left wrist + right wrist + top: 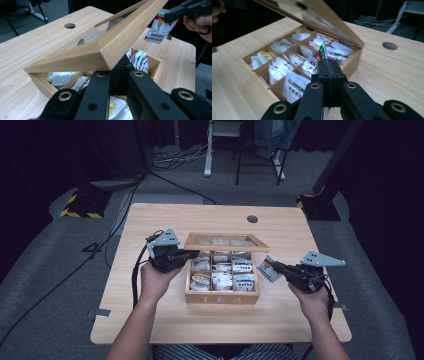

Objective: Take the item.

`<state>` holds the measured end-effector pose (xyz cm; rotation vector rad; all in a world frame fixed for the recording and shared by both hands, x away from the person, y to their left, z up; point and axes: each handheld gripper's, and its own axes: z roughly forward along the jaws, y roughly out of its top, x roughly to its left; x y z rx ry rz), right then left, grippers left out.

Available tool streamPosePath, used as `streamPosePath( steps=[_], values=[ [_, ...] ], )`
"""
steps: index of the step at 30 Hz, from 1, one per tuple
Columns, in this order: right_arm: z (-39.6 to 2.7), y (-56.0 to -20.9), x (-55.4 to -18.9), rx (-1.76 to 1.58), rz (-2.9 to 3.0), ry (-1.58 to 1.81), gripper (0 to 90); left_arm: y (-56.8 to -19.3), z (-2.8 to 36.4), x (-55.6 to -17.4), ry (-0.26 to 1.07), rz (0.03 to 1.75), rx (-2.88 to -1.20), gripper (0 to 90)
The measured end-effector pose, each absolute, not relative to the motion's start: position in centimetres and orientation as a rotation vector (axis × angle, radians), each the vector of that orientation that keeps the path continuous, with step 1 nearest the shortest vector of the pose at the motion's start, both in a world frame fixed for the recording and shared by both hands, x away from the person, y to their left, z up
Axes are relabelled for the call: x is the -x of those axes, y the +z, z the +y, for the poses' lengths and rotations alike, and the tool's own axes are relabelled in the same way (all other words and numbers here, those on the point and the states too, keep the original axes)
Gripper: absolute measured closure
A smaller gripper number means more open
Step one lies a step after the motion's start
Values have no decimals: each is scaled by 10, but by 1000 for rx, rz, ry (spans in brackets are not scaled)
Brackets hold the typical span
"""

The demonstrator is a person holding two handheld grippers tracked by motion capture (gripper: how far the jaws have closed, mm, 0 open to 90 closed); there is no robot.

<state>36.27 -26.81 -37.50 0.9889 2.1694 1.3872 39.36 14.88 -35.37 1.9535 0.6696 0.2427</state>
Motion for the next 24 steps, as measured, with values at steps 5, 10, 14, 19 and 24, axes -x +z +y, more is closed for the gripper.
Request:
streamPosePath(
  steps=[5,10,14,19,24],
  values=[
    [-281,-376,-365,-1048,2113,1334,900,-354,149,-393,239,670,-1953,899],
    [-294,-380,-368,-1113,2040,1270,900,-354,149,-393,245,669,-1957,899],
    [-304,-385,-371,-1170,1994,1237,900,-354,149,-393,243,671,-1956,899],
    [-314,-393,-376,-1238,1955,1200,900,-354,149,-393,229,674,-1952,899],
    [-320,-403,-380,-1279,1935,1165,900,-354,149,-393,237,671,-1959,899]
  ],
)
